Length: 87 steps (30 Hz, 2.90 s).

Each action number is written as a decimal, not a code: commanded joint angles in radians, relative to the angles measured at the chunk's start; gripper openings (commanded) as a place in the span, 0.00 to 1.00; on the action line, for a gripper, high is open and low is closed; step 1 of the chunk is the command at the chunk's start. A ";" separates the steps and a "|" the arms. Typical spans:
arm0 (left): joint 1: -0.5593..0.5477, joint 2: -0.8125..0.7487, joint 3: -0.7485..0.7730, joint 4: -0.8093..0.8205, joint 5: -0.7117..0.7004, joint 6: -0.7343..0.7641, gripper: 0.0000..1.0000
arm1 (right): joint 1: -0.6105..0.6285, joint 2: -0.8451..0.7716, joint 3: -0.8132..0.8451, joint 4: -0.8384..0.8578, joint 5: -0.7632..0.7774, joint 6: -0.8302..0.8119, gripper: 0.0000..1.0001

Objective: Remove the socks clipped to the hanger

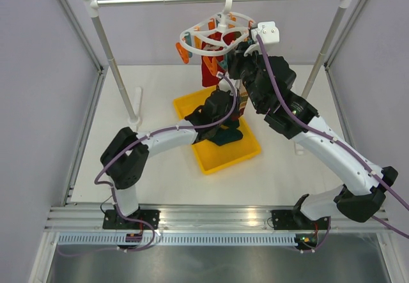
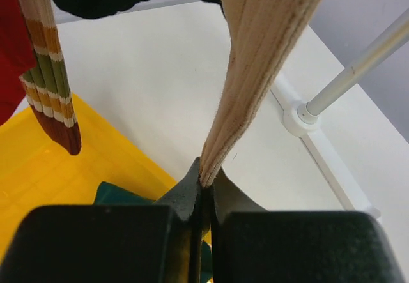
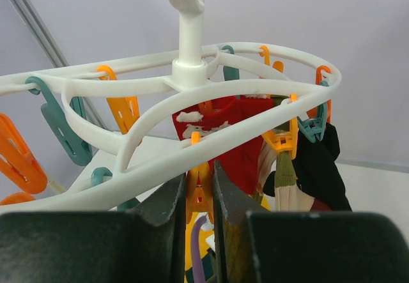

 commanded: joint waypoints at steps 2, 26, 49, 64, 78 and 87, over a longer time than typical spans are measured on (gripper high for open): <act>-0.006 -0.164 -0.070 0.020 -0.001 -0.026 0.02 | 0.005 -0.004 0.020 -0.007 0.010 0.000 0.11; -0.021 -0.337 -0.282 -0.078 -0.005 -0.123 0.02 | 0.000 -0.257 -0.228 -0.050 0.159 0.037 0.67; -0.044 -0.326 -0.245 -0.121 -0.015 -0.115 0.02 | -0.066 -0.064 -0.128 -0.147 0.035 0.092 0.56; -0.079 -0.292 -0.183 -0.181 -0.077 -0.134 0.02 | -0.110 -0.167 -0.254 0.060 -0.102 0.068 0.61; -0.108 -0.262 -0.124 -0.222 -0.104 -0.117 0.02 | -0.049 -0.062 -0.165 0.140 0.127 -0.026 0.64; -0.118 -0.260 -0.108 -0.230 -0.099 -0.105 0.02 | -0.049 -0.030 -0.159 0.238 0.178 -0.069 0.67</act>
